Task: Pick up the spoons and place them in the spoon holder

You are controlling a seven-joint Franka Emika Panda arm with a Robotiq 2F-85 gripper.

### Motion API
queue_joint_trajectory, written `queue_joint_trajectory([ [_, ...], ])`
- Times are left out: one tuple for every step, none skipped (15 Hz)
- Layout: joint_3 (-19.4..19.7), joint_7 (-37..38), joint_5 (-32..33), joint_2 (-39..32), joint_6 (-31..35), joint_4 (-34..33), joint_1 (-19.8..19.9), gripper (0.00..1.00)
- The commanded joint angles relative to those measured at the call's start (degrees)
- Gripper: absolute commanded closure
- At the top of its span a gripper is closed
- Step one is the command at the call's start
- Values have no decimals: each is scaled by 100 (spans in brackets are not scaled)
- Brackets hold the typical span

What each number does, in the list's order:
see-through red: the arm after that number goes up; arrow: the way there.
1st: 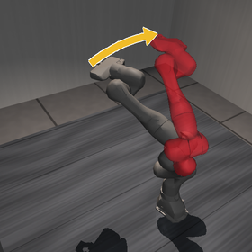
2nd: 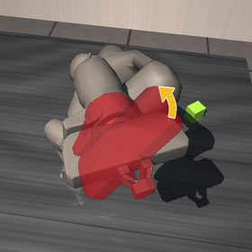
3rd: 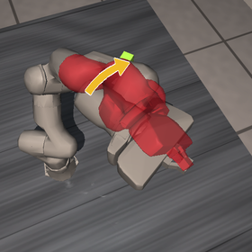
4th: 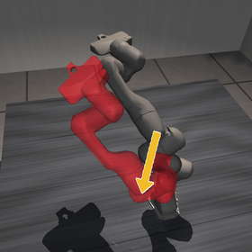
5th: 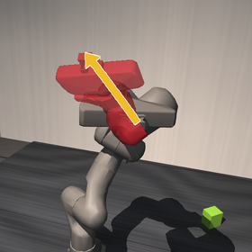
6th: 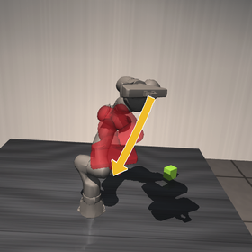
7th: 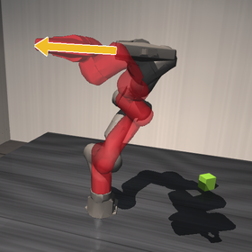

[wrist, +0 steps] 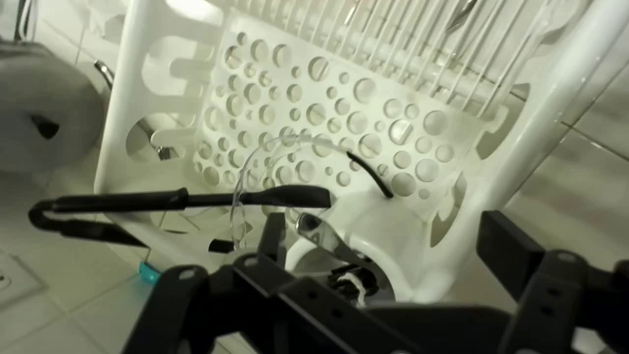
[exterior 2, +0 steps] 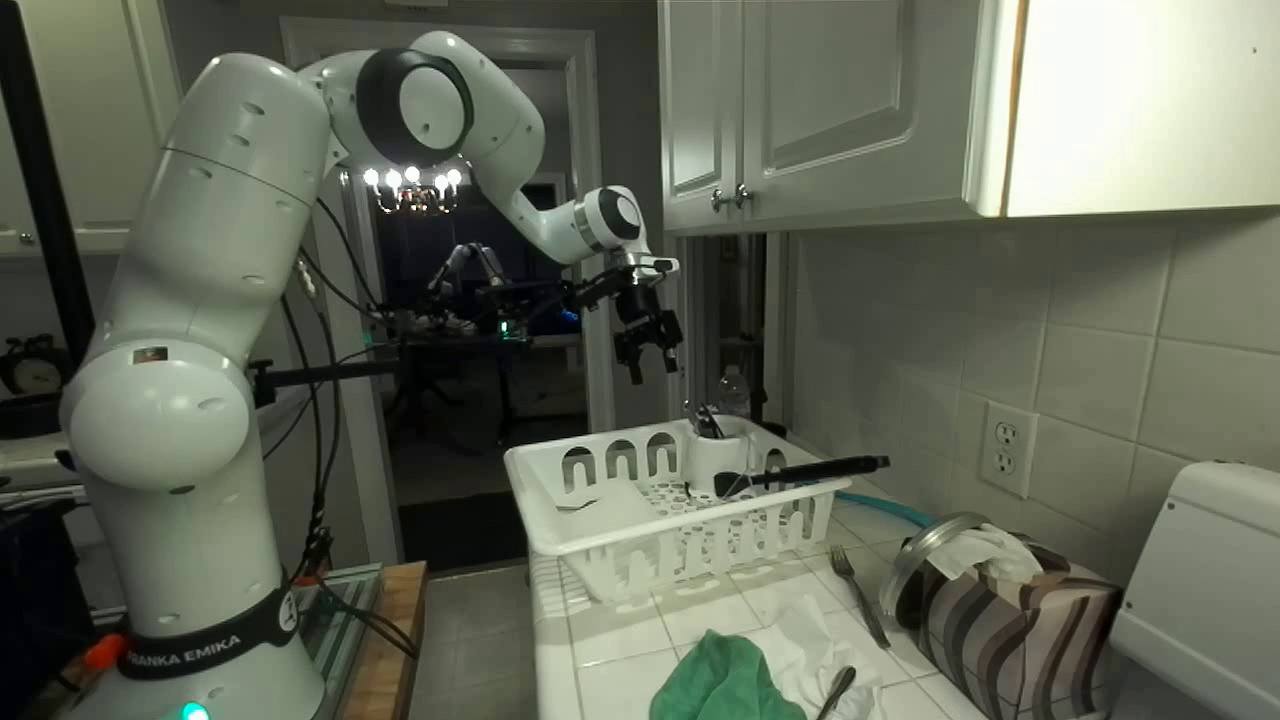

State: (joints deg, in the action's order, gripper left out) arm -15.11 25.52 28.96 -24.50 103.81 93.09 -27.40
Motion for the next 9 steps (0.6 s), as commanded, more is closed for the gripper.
queue_joint_trajectory([
  [42, 1141, -614, 925, 603, 1371, -18, 0],
  [21, 1463, -751, 1138, 712, 1676, -14, 0],
  [1, 1774, -854, 1337, 805, 1961, 0, 0],
  [-24, 2089, -957, 1549, 886, 2261, 15, 0],
  [-55, 2371, -1080, 1752, 994, 2559, 52, 0],
  [-82, 2618, -1213, 1969, 1068, 2846, 94, 0],
  [-107, 2853, -1356, 2201, 1170, 3159, 141, 0],
  [-136, 3015, -1546, 2450, 1315, 3467, 196, 0],
  [-156, 3189, -1679, 2694, 1483, 3762, 243, 0],
])
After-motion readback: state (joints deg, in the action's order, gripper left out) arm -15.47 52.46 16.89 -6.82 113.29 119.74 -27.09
